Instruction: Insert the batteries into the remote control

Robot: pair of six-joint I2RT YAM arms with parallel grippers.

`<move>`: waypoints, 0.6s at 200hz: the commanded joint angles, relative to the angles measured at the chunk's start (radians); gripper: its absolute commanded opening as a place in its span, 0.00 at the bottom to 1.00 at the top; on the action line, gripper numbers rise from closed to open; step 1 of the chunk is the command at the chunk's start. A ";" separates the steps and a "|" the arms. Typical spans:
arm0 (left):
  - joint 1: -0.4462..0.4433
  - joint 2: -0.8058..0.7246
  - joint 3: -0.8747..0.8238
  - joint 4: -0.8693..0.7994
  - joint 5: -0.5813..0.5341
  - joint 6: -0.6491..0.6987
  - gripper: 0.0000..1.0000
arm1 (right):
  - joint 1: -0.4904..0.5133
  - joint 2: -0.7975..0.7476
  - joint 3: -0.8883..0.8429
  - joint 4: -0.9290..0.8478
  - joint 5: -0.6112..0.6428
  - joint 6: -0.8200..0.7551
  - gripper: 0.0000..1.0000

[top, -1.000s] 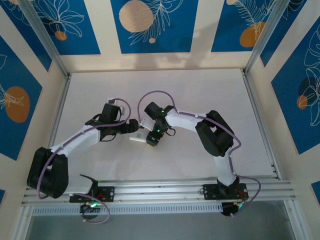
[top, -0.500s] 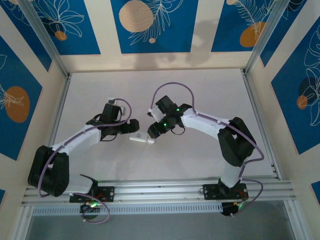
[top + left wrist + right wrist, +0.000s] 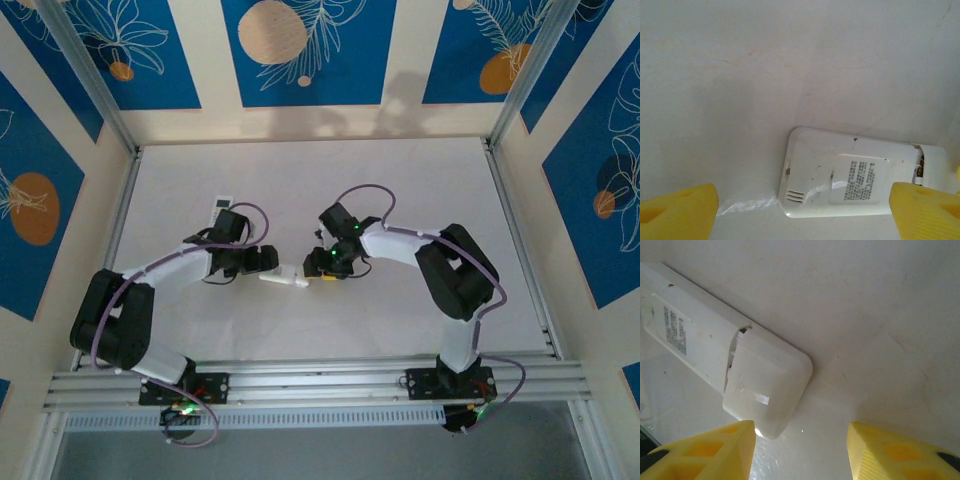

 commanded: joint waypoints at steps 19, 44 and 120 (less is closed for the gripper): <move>-0.006 0.016 0.015 -0.004 0.005 0.013 0.88 | 0.007 0.048 0.030 0.004 -0.034 0.023 0.51; -0.006 0.021 0.014 0.001 0.009 0.014 0.88 | 0.012 0.067 0.038 -0.025 -0.009 0.017 0.49; -0.006 0.083 0.012 0.021 0.061 0.008 0.78 | 0.031 0.066 0.081 -0.072 -0.015 0.021 0.52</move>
